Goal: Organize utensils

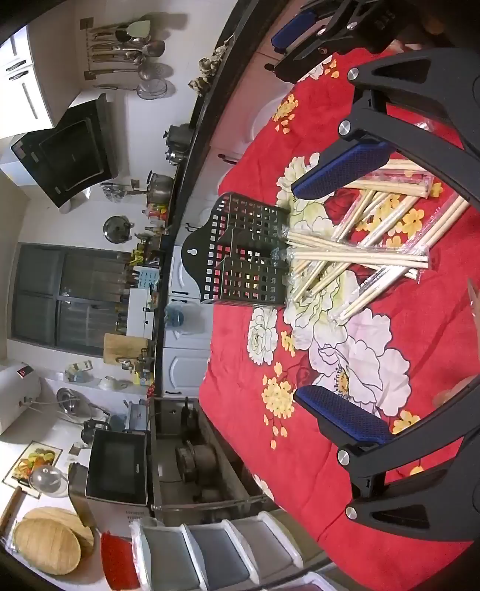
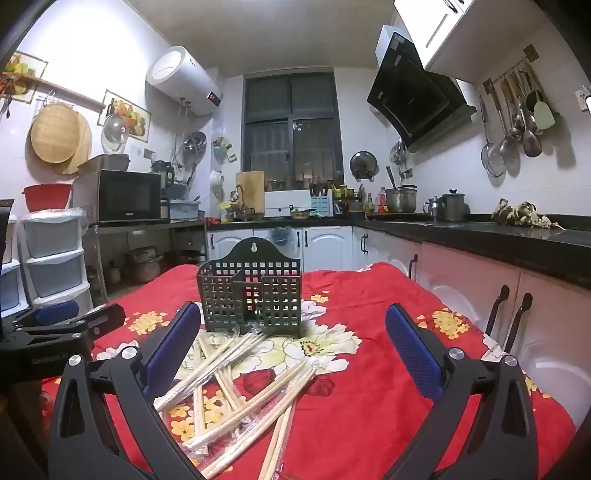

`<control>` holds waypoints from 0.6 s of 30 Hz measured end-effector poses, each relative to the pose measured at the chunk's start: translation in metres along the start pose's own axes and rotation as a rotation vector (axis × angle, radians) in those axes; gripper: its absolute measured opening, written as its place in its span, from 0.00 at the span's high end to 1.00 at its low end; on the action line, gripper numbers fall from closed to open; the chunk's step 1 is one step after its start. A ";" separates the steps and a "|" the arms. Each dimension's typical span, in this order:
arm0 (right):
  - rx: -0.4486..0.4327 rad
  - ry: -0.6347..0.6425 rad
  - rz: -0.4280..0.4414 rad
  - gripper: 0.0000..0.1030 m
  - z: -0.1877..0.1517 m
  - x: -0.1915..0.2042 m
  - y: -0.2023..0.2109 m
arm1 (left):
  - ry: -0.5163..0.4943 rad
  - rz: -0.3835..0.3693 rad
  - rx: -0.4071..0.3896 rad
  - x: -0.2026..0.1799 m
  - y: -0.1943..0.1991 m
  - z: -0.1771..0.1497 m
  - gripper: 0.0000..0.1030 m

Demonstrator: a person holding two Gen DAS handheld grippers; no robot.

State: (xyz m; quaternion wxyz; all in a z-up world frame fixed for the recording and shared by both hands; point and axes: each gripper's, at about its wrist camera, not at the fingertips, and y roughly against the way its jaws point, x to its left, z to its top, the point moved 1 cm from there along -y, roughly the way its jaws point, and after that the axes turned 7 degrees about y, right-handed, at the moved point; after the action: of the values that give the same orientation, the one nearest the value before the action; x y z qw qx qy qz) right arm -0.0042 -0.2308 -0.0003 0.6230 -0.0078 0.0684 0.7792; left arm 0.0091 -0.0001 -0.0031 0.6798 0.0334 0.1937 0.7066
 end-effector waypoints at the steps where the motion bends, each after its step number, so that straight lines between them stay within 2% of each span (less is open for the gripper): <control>1: -0.003 0.005 -0.002 0.06 0.000 0.000 0.000 | 0.000 0.001 0.002 0.000 0.000 0.000 0.10; 18: 0.026 -0.006 -0.003 0.06 -0.003 0.000 -0.007 | 0.006 -0.001 0.006 0.000 -0.001 0.000 0.10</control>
State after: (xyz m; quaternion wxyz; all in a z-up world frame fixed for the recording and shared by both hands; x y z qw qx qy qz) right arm 0.0026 -0.2300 -0.0034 0.6242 0.0024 0.0766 0.7775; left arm 0.0097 0.0002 -0.0036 0.6794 0.0331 0.1980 0.7058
